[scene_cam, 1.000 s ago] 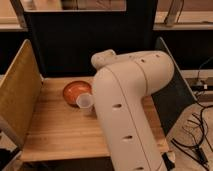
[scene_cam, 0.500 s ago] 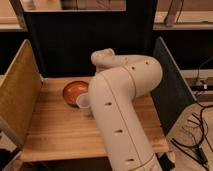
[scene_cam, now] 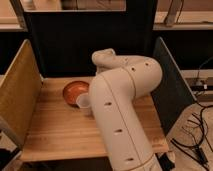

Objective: Place the pepper on the white sponge

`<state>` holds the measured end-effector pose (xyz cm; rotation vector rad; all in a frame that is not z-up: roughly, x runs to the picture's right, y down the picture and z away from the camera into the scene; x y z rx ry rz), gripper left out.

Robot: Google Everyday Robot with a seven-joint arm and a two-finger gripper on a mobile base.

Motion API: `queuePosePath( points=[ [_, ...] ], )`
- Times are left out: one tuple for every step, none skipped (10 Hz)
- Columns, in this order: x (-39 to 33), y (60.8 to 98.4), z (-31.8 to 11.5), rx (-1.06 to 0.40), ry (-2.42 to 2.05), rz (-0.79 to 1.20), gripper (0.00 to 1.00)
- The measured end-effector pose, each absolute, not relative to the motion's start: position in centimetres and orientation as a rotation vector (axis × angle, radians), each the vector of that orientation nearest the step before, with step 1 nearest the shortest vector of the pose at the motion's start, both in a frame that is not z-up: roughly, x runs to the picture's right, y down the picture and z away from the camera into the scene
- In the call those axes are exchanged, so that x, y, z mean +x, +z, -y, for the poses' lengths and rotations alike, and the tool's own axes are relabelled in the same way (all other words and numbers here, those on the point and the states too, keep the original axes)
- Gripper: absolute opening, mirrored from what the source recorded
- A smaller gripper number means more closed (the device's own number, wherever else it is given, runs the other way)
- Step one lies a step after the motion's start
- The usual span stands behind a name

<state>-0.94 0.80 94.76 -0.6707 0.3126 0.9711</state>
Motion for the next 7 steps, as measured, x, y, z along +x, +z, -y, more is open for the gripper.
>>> queuePosePath(
  points=[
    [-0.91,94.76,-0.80,-0.671,0.971,-0.313,0.50],
    [-0.87,94.76,-0.80,-0.671,0.972,-0.313,0.64],
    [-0.85,94.76,-0.80,-0.671,0.972,-0.313,0.74],
    [-0.85,94.76,-0.80,-0.671,0.972,-0.313,0.78],
    [-0.85,94.76,-0.81,-0.671,0.972,-0.313,0.80],
    [-0.84,94.76,-0.81,-0.671,0.972,-0.313,0.80],
    [-0.84,94.77,-0.82,-0.671,0.972,-0.313,0.80]
  ],
)
